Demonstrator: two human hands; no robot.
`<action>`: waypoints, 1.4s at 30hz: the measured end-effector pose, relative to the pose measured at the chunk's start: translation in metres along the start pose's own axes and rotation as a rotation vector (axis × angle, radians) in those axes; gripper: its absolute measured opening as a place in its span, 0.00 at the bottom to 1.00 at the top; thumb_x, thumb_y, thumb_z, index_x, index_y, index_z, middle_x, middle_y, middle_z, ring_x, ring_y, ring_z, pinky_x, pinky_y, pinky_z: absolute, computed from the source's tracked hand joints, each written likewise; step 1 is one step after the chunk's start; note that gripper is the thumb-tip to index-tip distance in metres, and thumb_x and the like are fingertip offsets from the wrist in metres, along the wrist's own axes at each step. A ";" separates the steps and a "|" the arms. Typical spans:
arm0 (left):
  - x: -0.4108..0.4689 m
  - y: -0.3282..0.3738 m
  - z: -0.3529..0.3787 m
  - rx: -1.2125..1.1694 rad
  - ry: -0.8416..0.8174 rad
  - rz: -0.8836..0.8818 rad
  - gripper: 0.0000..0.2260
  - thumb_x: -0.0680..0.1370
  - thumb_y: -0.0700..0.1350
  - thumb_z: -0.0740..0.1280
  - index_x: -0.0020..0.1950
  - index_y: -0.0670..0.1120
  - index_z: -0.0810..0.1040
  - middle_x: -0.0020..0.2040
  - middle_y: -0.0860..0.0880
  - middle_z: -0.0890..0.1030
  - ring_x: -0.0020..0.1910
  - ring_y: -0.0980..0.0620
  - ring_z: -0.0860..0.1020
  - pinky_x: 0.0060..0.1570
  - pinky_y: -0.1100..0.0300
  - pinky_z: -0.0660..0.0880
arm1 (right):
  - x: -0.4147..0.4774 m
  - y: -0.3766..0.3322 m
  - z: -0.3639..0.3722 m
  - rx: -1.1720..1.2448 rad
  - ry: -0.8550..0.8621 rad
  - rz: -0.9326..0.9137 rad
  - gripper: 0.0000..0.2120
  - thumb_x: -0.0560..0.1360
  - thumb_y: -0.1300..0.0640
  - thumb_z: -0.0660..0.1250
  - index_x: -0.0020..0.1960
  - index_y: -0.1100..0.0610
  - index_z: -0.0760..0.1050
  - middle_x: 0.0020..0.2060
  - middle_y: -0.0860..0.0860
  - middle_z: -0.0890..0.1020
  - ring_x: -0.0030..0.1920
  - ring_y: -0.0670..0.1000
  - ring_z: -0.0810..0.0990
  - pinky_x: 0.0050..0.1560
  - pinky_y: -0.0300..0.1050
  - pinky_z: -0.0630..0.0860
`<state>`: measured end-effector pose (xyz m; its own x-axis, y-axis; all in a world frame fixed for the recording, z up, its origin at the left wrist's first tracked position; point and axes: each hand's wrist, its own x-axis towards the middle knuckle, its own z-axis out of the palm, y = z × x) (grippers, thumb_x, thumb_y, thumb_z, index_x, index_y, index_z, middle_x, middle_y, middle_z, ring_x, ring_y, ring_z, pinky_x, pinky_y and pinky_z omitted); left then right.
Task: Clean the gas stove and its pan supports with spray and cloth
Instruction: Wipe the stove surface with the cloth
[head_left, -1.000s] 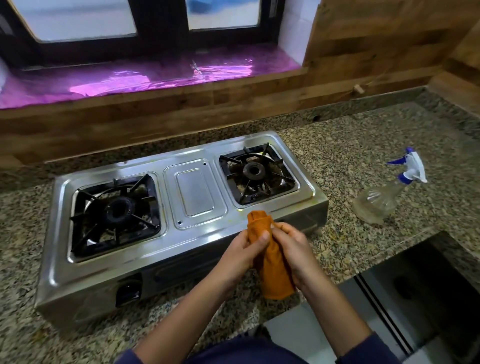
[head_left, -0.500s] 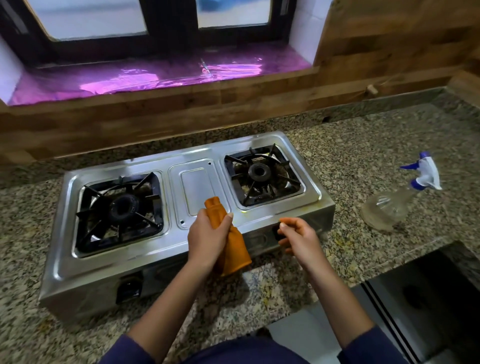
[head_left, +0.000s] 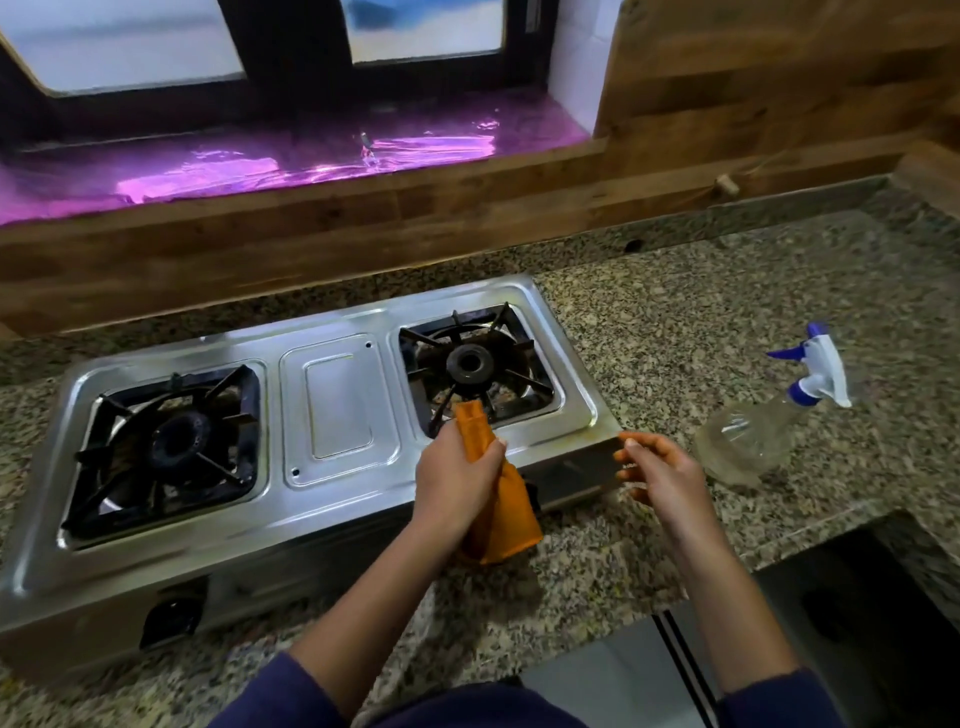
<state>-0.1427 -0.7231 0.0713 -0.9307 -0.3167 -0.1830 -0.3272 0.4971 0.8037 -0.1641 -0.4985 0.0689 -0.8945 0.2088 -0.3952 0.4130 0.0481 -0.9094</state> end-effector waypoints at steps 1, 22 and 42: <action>0.001 0.006 0.008 -0.002 -0.008 0.019 0.14 0.76 0.56 0.68 0.44 0.47 0.72 0.39 0.49 0.76 0.39 0.52 0.75 0.36 0.56 0.68 | 0.006 0.000 -0.006 0.003 0.007 0.000 0.06 0.80 0.58 0.64 0.54 0.54 0.79 0.43 0.52 0.82 0.38 0.49 0.78 0.33 0.40 0.72; 0.031 0.119 0.134 0.012 -0.162 0.172 0.09 0.78 0.50 0.67 0.45 0.48 0.70 0.37 0.52 0.72 0.40 0.49 0.74 0.37 0.56 0.64 | 0.055 0.002 -0.051 0.037 -0.085 -0.077 0.12 0.83 0.54 0.56 0.59 0.53 0.77 0.49 0.48 0.82 0.47 0.43 0.81 0.36 0.34 0.76; 0.013 0.126 0.137 -0.520 -0.476 -0.097 0.18 0.77 0.48 0.70 0.64 0.45 0.73 0.54 0.47 0.82 0.50 0.51 0.81 0.47 0.56 0.78 | 0.036 -0.002 -0.050 0.099 0.167 -0.199 0.11 0.80 0.55 0.65 0.62 0.52 0.76 0.51 0.46 0.82 0.50 0.45 0.81 0.44 0.37 0.76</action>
<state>-0.2180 -0.5536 0.0922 -0.9103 0.1066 -0.3999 -0.4025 -0.0030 0.9154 -0.1882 -0.4418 0.0626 -0.9124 0.3636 -0.1880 0.2059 0.0107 -0.9785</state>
